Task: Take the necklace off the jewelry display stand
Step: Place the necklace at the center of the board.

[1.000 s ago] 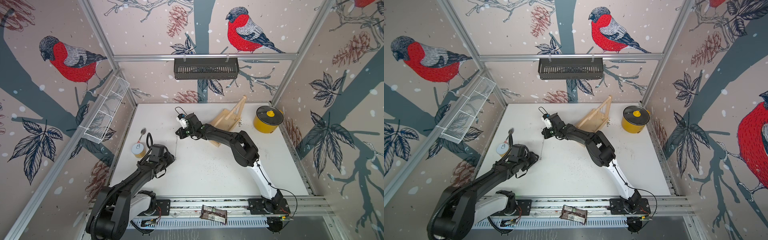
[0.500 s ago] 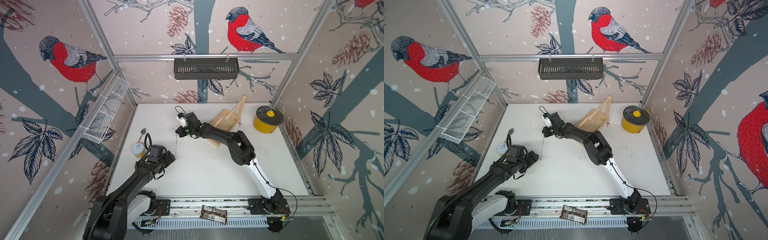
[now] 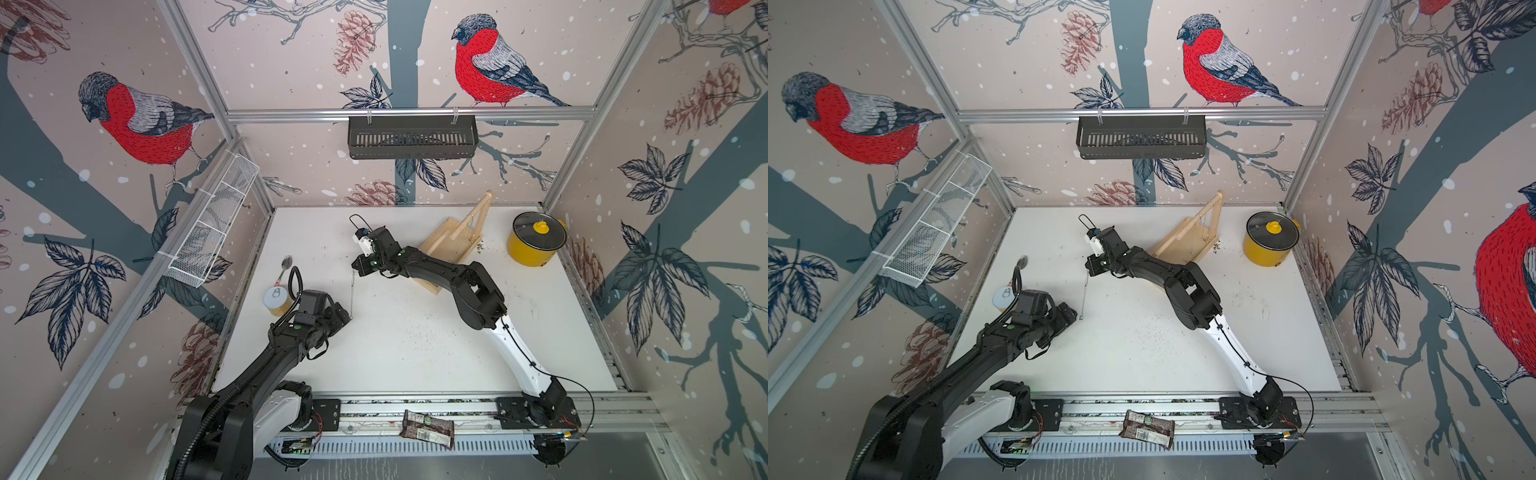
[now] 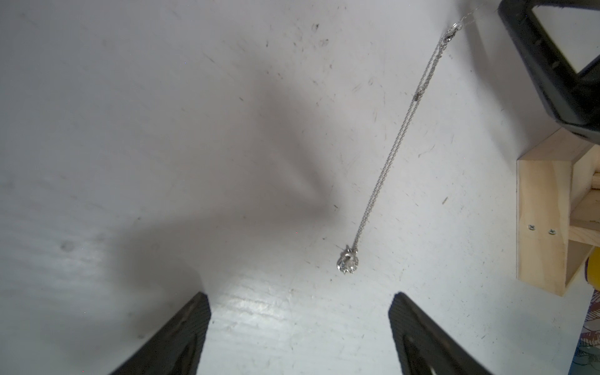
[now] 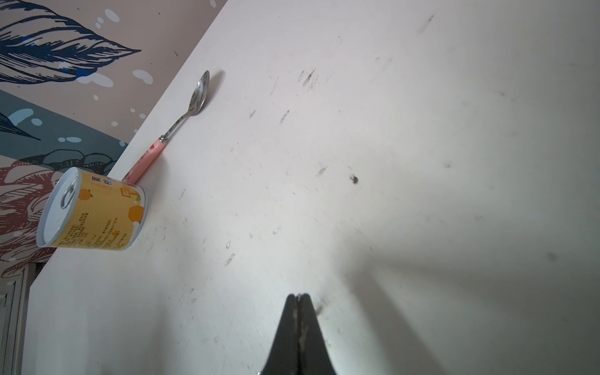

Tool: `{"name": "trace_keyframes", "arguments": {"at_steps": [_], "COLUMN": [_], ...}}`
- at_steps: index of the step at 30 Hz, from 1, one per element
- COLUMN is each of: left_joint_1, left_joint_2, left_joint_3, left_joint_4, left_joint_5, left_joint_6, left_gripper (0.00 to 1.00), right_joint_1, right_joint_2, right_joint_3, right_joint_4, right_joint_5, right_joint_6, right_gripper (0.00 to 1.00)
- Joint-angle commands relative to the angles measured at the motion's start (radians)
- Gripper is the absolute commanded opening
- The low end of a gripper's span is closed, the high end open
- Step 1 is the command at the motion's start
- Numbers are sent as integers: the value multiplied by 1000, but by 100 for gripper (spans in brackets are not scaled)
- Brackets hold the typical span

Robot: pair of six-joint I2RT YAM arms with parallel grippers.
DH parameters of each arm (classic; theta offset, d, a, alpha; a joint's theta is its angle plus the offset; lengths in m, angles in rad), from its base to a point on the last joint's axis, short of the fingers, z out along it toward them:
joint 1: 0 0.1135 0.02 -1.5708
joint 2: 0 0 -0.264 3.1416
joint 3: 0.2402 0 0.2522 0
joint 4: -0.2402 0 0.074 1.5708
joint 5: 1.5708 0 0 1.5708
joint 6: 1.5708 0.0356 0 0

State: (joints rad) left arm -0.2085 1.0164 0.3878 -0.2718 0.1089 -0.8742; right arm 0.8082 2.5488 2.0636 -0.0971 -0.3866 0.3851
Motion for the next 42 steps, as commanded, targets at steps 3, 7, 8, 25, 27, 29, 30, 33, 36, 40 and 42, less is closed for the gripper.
{"name": "trace_keyframes", "arguments": {"at_steps": [3,7,8,25,27,29,30,33,36,40,42], "left_joint_1": [4,3,3,3,3,3,3,3,4,4,3], "left_joint_2": [1,1,2,-12,-12,-12,-12,-13,-12,-13,-13], "left_joint_3": [-4,-6,-6,-21,-23,-24,-24,-27,-31,-33,-32], "left_joint_4": [-8,-3,-2,-4,-2,0,1,1,2,6,9], "left_joint_5": [6,12,13,19,19,20,21,21,23,26,27], "left_joint_6": [4,4,3,3,2,3,3,3,3,0,-1], "left_gripper": [89,89,89,89,89,89,89,89,89,89,89], "right_joint_1": [-3,-3,-3,-9,-10,-10,-12,-14,-14,-15,-16], "right_joint_2": [17,27,30,74,81,86,88,94,99,104,104], "right_joint_3": [25,34,35,67,72,75,76,81,85,92,93], "right_joint_4": [-5,-8,-9,-7,-8,-8,-9,-8,-8,-13,-15], "right_joint_5": [1,2,1,5,5,6,7,10,12,15,16], "right_joint_6": [-18,-18,-19,-18,-18,-17,-18,-17,-18,-20,-20], "right_gripper": [4,5,5,6,5,6,6,6,8,11,13]}}
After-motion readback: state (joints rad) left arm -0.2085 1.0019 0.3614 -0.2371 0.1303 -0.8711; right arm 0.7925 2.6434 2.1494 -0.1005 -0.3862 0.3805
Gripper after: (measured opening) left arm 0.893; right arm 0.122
